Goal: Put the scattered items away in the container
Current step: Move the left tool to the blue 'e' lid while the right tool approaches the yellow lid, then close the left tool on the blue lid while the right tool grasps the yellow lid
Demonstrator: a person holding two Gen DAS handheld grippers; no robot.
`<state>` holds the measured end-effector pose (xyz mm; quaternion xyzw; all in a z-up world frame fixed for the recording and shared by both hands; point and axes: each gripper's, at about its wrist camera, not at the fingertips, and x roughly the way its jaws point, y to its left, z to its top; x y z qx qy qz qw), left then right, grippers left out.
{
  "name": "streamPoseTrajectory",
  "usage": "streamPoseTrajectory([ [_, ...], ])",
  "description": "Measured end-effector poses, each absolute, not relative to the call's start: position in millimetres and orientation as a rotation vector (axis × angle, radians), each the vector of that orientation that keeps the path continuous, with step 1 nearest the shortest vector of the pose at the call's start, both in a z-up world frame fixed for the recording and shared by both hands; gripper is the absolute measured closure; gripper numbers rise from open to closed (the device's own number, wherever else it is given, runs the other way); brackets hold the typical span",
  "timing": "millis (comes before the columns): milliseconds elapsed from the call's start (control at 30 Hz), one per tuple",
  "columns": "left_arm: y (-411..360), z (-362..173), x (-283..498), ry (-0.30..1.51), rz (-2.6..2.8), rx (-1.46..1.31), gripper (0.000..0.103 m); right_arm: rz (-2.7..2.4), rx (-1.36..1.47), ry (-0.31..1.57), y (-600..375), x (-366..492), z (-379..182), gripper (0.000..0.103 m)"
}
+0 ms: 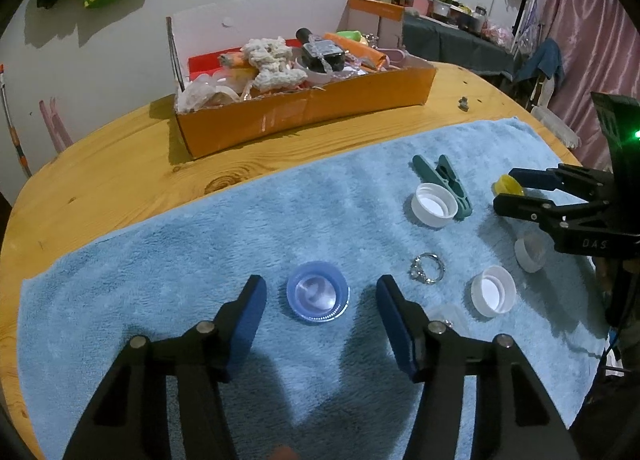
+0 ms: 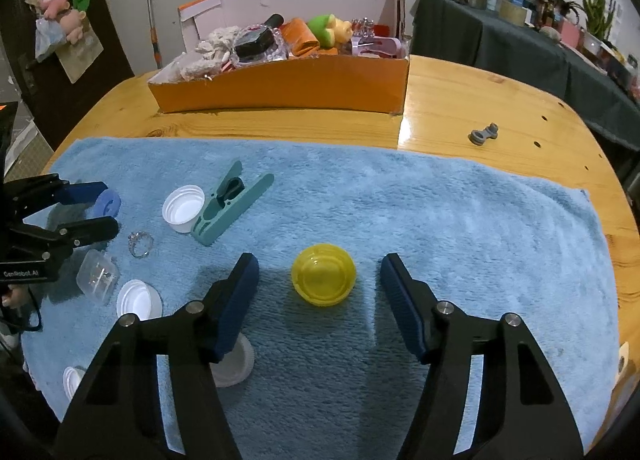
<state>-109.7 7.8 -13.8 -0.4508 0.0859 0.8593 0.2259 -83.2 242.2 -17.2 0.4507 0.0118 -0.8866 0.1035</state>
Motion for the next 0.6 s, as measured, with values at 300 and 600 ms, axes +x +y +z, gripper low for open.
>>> streamPoseTrajectory([
  [300, 7.1, -13.0, -108.3, 0.24, 2.373, -1.241, 0.051, -2.635, 1.334, 0.073, 243.1, -81.6, -17.6, 0.056],
  [600, 7.2, -11.8, -108.2, 0.245, 2.377, -1.239, 0.063, -2.646, 1.333, 0.106, 244.0, -81.5, -17.8, 0.067],
])
